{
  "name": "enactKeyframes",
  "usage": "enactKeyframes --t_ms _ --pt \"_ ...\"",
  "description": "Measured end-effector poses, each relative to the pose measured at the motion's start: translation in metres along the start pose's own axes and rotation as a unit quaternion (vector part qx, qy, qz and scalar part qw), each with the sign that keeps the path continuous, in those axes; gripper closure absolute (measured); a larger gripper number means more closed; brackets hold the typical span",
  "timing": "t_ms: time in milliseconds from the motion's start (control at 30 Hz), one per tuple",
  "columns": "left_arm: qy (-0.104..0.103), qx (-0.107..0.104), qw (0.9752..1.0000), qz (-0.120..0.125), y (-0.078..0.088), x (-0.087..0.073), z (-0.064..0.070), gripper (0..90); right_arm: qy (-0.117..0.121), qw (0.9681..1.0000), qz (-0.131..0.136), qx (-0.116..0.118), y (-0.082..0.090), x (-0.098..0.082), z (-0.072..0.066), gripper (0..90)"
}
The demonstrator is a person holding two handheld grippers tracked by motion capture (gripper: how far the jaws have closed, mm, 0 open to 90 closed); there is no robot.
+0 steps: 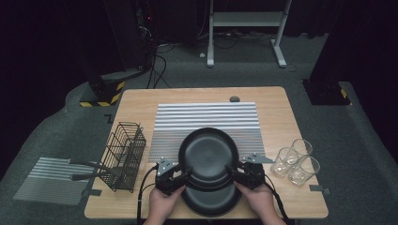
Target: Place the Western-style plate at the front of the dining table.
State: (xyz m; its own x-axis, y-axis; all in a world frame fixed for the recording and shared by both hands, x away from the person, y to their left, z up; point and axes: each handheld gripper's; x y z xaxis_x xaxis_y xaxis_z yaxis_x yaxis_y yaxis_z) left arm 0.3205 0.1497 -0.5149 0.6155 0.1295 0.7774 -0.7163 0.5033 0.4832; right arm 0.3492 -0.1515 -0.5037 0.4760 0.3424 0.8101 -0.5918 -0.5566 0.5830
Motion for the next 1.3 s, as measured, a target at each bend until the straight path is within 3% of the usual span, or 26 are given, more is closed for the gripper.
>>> enactKeyframes --t_ms 333,467,733,833,867,933,1133,1200,1233,1300 --pt "0.005 -0.002 1.0 0.002 -0.001 -0.001 0.001 53.1 0.008 0.9999 0.005 -0.012 0.003 0.0 -0.001 53.0" --pt "-0.009 -0.002 0.9999 0.006 0.002 0.001 0.002 53.1 0.012 0.9997 0.013 -0.016 0.004 0.0 -0.002 53.1" --pt "-0.01 -0.009 0.9996 0.027 0.006 0.002 0.005 53.1 0.015 0.9991 0.034 -0.022 0.009 0.002 -0.005 53.8" --pt "-0.018 -0.015 0.9997 0.013 0.01 0.004 0.003 53.1 0.014 0.999 0.037 -0.022 0.012 0.004 -0.005 54.6" --pt "-0.013 -0.015 0.9995 0.026 0.008 0.004 0.004 53.1 0.014 0.999 0.037 -0.022 0.013 0.005 -0.005 54.6" --pt "-0.023 -0.014 0.9994 0.021 0.011 0.007 0.004 53.1 0.014 0.9988 0.041 -0.022 0.013 0.006 -0.005 54.7" --pt "-0.031 -0.01 0.9988 0.037 0.013 0.014 0.01 53.1 0.016 0.9985 0.048 -0.021 0.016 0.011 -0.003 54.7" --pt "-0.029 -0.012 0.9986 0.043 0.012 0.018 0.011 53.0 0.01 0.998 0.058 -0.022 0.017 0.013 -0.003 54.7" --pt "-0.009 -0.015 0.9984 0.054 0.01 0.019 0.015 53.0 0.009 0.998 0.059 -0.021 0.018 0.014 -0.002 54.7" --pt "-0.028 -0.01 0.9981 0.053 0.01 0.024 0.016 53.0 0.006 0.9979 0.063 -0.018 0.018 0.016 0.0 54.6"
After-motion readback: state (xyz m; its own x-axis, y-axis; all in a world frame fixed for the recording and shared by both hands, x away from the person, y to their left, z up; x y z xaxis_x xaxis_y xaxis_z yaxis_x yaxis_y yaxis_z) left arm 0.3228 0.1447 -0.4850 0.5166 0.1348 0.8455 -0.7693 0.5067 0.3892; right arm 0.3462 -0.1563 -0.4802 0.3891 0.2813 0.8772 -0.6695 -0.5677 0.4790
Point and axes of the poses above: each handheld gripper's, and its own axes: y roughly backward along the jaws, x roughly out of its top, z roughly to its right, and after that the axes turned 12 degrees about y, right-handed
